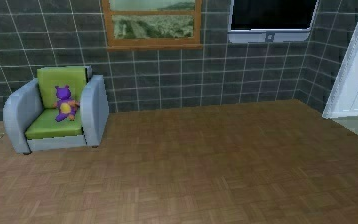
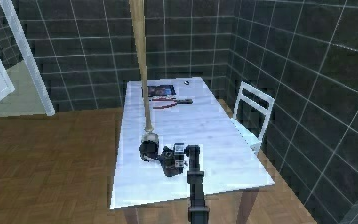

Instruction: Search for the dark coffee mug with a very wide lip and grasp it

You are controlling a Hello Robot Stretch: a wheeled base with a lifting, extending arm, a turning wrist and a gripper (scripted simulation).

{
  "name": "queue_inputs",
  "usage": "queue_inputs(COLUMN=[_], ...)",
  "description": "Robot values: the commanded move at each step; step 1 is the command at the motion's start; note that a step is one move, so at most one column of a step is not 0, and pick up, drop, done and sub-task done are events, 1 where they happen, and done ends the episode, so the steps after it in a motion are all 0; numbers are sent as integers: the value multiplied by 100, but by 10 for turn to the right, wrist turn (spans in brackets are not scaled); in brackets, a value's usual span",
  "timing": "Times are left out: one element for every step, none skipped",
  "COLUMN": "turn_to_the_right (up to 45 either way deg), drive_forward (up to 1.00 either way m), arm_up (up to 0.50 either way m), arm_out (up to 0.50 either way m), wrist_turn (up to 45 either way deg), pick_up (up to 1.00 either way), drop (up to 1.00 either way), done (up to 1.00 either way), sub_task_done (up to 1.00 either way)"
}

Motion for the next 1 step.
queue_inputs(turn_to_the_right=[0], drive_forward=[0], arm_up=[0], arm_out=[0], wrist_turn=[0], pick_up=[0], drop=[0], done=[100], sub_task_done=[0])
